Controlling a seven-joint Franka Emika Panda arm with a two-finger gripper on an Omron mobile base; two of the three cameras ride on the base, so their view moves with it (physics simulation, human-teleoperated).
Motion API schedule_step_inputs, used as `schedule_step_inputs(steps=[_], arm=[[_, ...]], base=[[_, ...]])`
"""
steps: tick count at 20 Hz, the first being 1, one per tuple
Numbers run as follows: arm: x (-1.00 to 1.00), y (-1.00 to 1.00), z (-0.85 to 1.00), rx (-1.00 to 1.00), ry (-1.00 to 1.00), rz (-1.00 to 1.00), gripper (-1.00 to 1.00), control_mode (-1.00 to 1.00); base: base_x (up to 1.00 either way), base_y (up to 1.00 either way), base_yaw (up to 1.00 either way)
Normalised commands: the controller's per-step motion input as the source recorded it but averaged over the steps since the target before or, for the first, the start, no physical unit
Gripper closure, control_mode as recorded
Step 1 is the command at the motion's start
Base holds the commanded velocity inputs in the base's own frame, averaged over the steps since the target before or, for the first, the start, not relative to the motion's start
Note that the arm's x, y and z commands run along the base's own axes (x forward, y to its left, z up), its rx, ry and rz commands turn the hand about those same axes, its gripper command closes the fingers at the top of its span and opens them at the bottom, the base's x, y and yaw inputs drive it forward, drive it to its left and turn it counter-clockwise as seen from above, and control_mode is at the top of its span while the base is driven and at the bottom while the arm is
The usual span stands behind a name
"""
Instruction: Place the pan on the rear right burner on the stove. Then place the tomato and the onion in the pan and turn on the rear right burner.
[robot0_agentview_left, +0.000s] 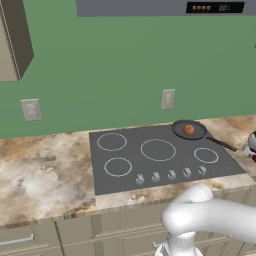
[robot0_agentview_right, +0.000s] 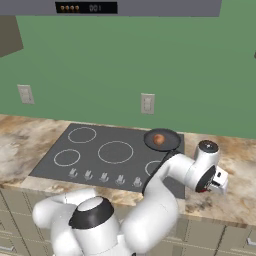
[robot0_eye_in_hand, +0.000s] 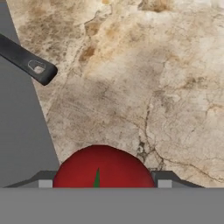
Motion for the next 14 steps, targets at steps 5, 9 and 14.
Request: schedule_step_inputs(steps=[5, 9, 14], arm=[[0.04, 0.11, 0.34, 0.00, 0.00, 0.00, 1.00, -1.00], [0.03, 0.24, 0.44, 0.00, 0.00, 0.00, 1.00, -1.00], [0.14, 0.22, 0.50, 0.00, 0.00, 0.00, 1.00, -1.00]], base=[[0.00, 0.00, 0.00], [0.00, 0.00, 0.00], [0.00, 0.00, 0.00]])
